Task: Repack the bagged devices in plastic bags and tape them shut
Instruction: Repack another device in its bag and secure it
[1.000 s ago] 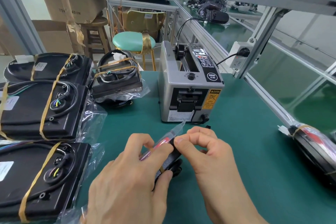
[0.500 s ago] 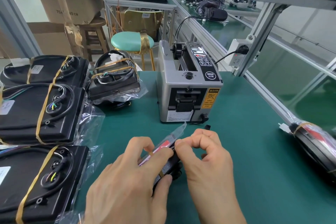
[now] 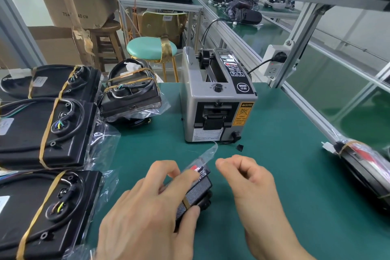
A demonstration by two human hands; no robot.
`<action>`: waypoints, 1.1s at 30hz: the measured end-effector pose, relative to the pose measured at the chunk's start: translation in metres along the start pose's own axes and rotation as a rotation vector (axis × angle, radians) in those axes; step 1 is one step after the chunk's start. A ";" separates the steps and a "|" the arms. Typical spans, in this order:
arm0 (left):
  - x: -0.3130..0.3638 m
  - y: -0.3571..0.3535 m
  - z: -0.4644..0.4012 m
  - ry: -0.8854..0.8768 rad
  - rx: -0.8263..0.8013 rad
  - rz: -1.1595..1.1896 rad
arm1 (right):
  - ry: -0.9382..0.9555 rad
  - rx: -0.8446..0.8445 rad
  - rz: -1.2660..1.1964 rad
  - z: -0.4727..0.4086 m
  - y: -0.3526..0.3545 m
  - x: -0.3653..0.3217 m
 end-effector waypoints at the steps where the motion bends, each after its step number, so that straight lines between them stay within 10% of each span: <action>1: -0.001 0.000 0.000 0.002 -0.003 -0.001 | -0.004 -0.023 -0.003 0.001 0.002 -0.001; 8: -0.001 -0.005 -0.002 -0.013 -0.076 -0.005 | 0.246 -0.162 0.241 0.014 -0.001 -0.020; 27: -0.010 0.008 -0.006 0.065 -0.039 0.006 | 0.134 -0.375 0.149 -0.007 -0.024 -0.008; 33: -0.018 -0.001 -0.008 0.026 -0.250 -0.098 | 0.128 -0.477 0.200 -0.018 -0.025 -0.013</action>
Point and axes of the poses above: each hand's wrist, its own z-axis away from the middle knuckle, its own y-axis out of the back of the hand, x = y × z, the point moved 4 cm from there along -z, towards the middle knuckle, and after that the axes turned 15 degrees about -y, right-handed, at the moved point
